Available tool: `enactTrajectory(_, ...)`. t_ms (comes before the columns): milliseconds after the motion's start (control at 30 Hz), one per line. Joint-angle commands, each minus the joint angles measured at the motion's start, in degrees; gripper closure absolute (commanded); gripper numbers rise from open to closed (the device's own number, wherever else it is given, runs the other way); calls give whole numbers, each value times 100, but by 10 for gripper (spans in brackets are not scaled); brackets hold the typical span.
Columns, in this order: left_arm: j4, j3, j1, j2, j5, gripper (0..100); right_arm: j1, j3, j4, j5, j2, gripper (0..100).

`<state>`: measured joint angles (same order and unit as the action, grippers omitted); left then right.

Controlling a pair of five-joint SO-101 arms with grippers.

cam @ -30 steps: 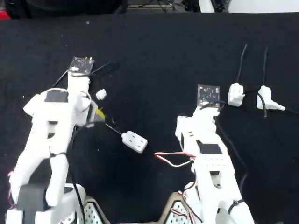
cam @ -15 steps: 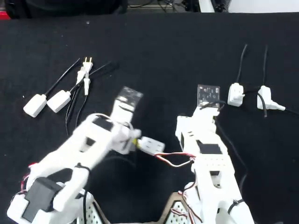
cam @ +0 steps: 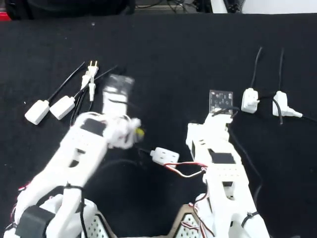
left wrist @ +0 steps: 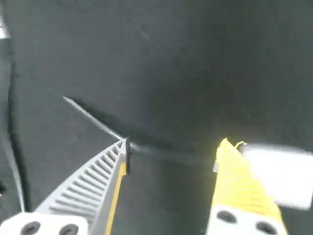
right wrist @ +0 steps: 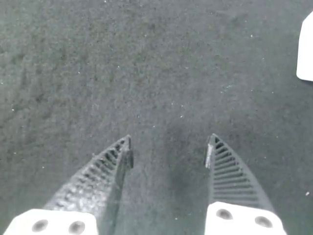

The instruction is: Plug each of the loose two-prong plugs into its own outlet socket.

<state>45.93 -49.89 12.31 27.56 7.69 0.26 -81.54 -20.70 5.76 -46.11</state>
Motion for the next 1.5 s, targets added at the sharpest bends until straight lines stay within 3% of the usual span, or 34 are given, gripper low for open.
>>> enactTrajectory(0,-976,-154,-593,-378,422,713,-70,268,114,44,-154,769)
enactTrajectory(200,-1459,145,-1305,-1653,1204,715,-70,259,114,44,-154,769)
enactTrajectory(500,466,1077,-2185,-2277,1248,715,-79,268,114,44,-154,769)
enactTrajectory(767,1855,1323,-2571,-2251,-149,715,-79,268,114,44,-154,769)
enactTrajectory(967,2382,3090,-2826,-2259,-844,715,-79,268,114,44,-154,769)
enactTrajectory(1133,1899,4233,-2633,-2541,-1503,716,-79,259,114,44,-154,769)
enactTrajectory(1333,1090,4637,-2220,-3727,-1714,716,-79,259,114,44,-154,769)
enactTrajectory(1467,870,5288,-2105,-4475,-1697,772,-79,259,114,44,-154,769)
